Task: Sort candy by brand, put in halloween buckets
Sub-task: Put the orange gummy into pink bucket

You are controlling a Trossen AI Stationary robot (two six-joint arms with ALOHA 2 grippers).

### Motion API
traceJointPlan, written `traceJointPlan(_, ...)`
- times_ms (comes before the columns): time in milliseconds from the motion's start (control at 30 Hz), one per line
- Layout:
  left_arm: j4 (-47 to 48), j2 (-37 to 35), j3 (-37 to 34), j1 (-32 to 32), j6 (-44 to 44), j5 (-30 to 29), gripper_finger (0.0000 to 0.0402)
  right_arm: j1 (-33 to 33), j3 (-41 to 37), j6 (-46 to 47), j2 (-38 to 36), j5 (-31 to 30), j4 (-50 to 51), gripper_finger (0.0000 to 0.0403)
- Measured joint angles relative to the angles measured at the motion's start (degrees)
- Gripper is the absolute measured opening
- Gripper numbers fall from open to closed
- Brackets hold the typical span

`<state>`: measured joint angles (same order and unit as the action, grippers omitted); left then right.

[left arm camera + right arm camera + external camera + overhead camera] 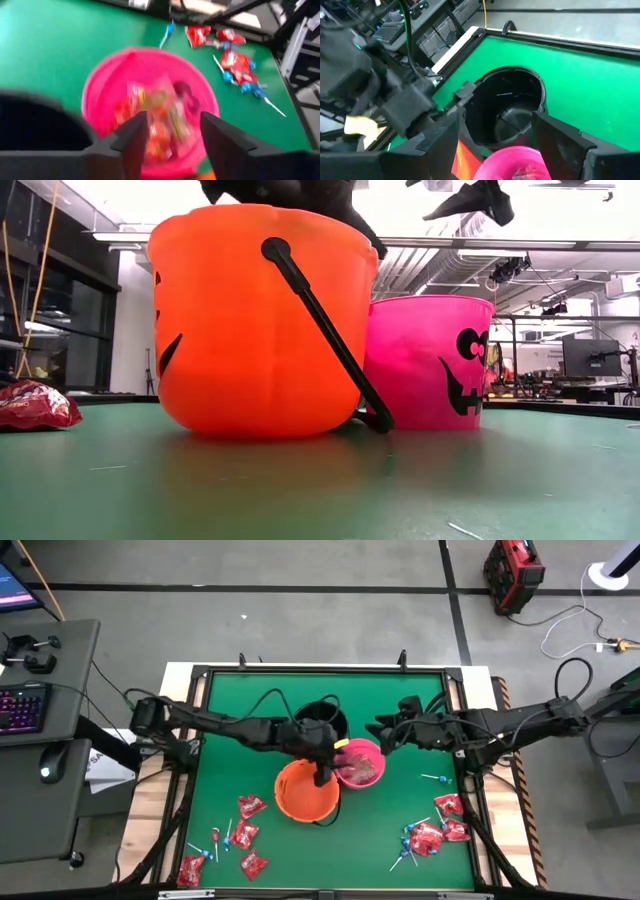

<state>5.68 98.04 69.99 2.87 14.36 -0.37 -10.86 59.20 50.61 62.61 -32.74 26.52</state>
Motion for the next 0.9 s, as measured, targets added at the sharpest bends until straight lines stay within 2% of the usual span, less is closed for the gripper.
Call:
traceJointPlan(67, 7.94, -2.86, 0.2, 0.03, 2.15, 2.39, 0.0199, 0.01, 0.0, 0.62, -0.03, 3.65, 1.02, 0.0243)
traceJointPlan(133, 16.22, -6.06, 0.24, 0.27, 3.42, 4.54, 0.0212, -0.05, 0.0, 1.41, -0.04, 9.87, 4.53, 0.0243)
traceJointPlan(200, 23.59, -9.26, 0.16, 1.33, 4.65, 4.77, 0.0217, -1.11, 0.0, 3.93, -0.02, 16.12, 9.81, 0.0243)
traceJointPlan(267, 26.59, -13.25, 0.06, 3.02, 5.62, 3.03, 0.0217, -3.55, 0.0, 7.91, -0.02, 20.38, 16.01, 0.0243)
traceJointPlan(433, 21.75, -26.01, -4.22, 8.1, 9.06, -11.37, 0.0214, -14.39, -0.25, 22.16, 0.38, 24.43, 29.72, 0.0243)
traceJointPlan(533, 19.02, -32.53, -8.31, 10.33, 12.14, -21.41, 0.0214, -20.66, -3.21, 31.39, 0.46, 28.2, 29.31, 0.0243)
traceJointPlan(600, 18.79, -36.36, -10.69, 11.23, 14.85, -25.87, 0.0214, -24.05, -5.66, 37.04, 0.46, 31.44, 27.24, 0.0243)
traceJointPlan(767, 18.68, -42.01, -15.61, 11.83, 19.97, -30.43, 0.0214, -29.87, -11.93, 55.28, 0.47, 42.47, 27.65, 0.0243)
traceJointPlan(900, 18.23, -43.13, -17.34, 11.78, 21.13, -30.48, 0.0214, -32.93, -16.89, 62.78, 0.5, 49.32, 26.78, 0.0239)
